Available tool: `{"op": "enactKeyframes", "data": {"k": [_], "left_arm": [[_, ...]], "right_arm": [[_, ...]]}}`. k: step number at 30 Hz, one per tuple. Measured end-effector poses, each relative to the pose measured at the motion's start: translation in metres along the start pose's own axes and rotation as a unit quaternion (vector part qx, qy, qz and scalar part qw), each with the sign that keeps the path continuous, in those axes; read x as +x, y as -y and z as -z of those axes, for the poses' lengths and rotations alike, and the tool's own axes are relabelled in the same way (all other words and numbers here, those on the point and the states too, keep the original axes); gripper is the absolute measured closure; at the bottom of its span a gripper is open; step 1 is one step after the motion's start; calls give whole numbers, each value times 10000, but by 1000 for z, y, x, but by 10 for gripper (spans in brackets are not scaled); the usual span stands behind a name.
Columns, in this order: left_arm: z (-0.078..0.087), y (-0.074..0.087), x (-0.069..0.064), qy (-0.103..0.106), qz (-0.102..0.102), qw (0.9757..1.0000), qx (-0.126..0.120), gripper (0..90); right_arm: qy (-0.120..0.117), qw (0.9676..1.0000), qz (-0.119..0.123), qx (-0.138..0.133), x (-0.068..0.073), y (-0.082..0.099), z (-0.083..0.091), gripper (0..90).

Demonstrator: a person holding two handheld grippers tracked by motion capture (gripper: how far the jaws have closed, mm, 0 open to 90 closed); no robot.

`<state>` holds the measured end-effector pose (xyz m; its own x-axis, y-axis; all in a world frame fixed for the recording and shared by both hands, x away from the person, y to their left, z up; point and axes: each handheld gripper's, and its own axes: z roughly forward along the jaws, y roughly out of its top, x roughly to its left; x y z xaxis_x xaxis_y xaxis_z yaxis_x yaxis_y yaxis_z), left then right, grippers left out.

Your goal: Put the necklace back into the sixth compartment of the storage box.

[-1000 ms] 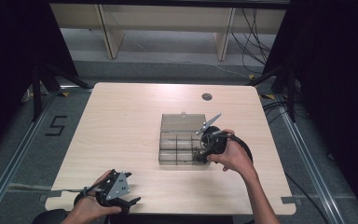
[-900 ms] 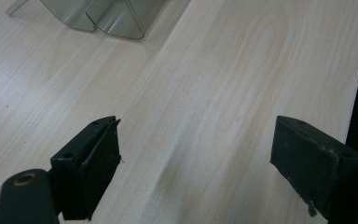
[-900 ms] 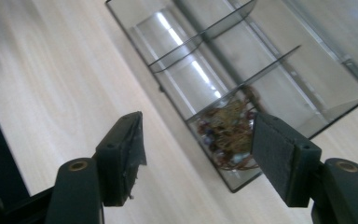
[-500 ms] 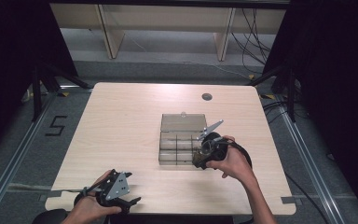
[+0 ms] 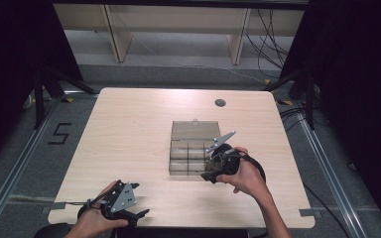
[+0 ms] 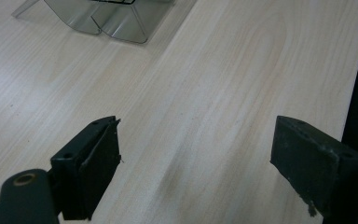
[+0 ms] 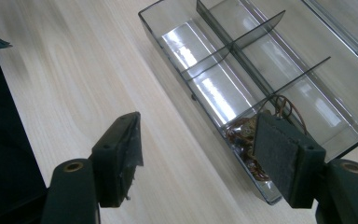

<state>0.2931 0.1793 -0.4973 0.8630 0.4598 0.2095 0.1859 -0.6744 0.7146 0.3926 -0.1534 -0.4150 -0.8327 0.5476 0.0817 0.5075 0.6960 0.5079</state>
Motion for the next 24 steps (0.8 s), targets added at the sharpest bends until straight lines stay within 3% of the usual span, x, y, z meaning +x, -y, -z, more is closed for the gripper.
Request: {"op": "enactKeyframes", "data": {"k": [1, 6, 7, 9, 14, 17, 18, 19, 24], "left_arm": [[0, 0, 0, -2, 2, 10000, 10, 150], [0, 2, 1, -20, 12, 10000, 8, 150], [0, 1, 2, -43, -2, 10000, 18, 150], [-1, 1, 2, -54, 17, 10000, -37, 150], [-2, 1, 3, 54, 42, 10000, -46, 150], [-2, 2, 3, 8, 41, 10000, -45, 150], [0, 1, 5, 14, -88, 10000, -3, 150], [-1, 1, 4, 27, 52, 10000, -27, 150], [-3, 2, 5, 47, 42, 10000, -51, 150]], "right_arm": [[-7, 10000, 73, -14, 0, 0, -1, 337], [-43, 10000, -65, 30, 3, 3, -3, 336], [-26, 10000, 34, -6, 1, 3, -3, 336], [-4, 10000, -6, -22, 2, 5, -3, 336], [-42, 10000, -17, -69, 3, 9, -2, 327], [-24, 9999, -151, -47, 5, 11, -1, 312], [-78, 9998, -148, -71, 5, 11, -2, 308], [-107, 9999, -67, -111, 5, 12, -3, 303], [-42, 9998, -65, -171, 7, 13, -5, 291]]}}
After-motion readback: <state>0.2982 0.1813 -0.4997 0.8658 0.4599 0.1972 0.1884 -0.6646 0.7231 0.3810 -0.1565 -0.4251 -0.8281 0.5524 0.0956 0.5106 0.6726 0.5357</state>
